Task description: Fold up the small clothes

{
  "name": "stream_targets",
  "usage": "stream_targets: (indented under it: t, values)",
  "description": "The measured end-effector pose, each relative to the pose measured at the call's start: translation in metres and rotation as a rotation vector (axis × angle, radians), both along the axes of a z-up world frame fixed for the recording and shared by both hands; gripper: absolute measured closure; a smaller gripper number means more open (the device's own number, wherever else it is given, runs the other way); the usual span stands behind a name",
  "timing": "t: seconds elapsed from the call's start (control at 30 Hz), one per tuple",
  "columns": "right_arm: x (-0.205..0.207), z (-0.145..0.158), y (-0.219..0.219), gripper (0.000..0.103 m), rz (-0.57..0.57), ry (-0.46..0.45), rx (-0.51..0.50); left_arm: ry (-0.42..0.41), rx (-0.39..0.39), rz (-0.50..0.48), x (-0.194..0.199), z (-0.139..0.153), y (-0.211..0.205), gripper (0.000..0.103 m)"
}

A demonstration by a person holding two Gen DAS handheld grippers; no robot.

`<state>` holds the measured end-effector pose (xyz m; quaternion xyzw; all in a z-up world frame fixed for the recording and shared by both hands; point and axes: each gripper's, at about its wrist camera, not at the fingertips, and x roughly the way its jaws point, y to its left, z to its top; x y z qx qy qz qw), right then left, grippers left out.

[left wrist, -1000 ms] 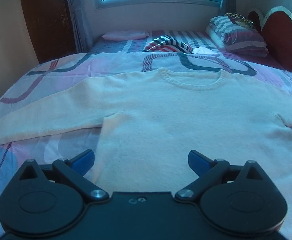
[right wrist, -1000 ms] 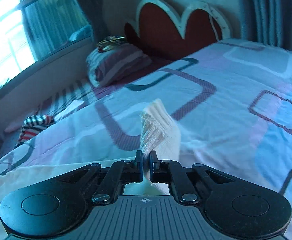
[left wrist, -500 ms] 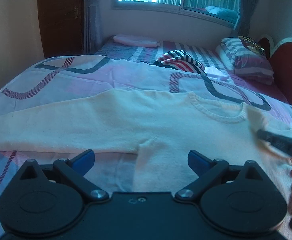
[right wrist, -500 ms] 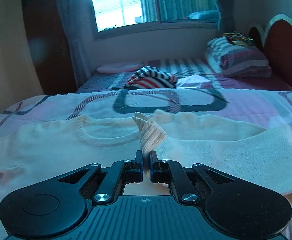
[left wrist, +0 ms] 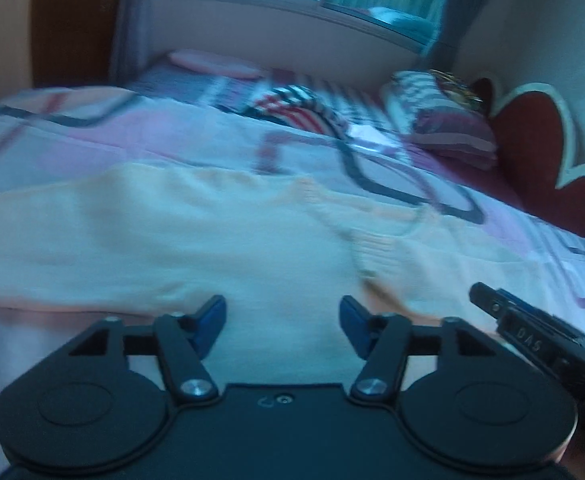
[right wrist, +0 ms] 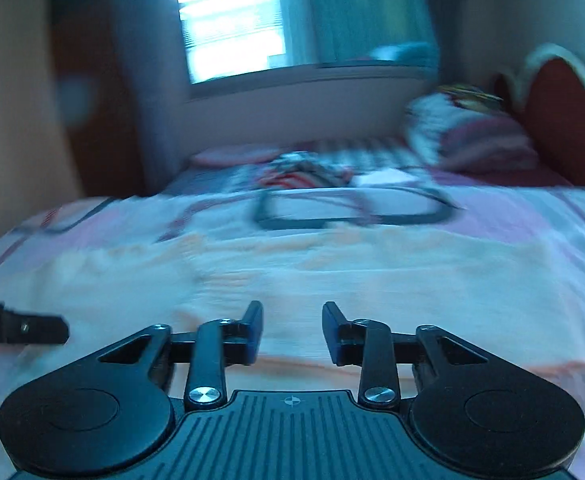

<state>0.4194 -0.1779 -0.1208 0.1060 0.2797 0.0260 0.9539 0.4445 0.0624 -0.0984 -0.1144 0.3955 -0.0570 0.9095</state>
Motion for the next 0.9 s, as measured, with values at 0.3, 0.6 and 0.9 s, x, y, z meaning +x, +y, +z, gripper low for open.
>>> stream_targets:
  t: [0.3, 0.6, 0.9]
  values:
    - [-0.011, 0.002, -0.160, 0.071, -0.420, 0.072, 0.168, 0.089, -0.071, -0.067, 0.054, -0.035, -0.063, 0.080]
    - [-0.036, 0.002, -0.182, 0.071, -0.412, 0.089, 0.203, -0.094, -0.017, -0.034, 0.036, -0.001, -0.040, 0.101]
    - [-0.021, 0.000, -0.141, 0.075, -0.257, 0.085, 0.206, -0.100, 0.038, 0.086, 0.020, 0.004, 0.026, 0.101]
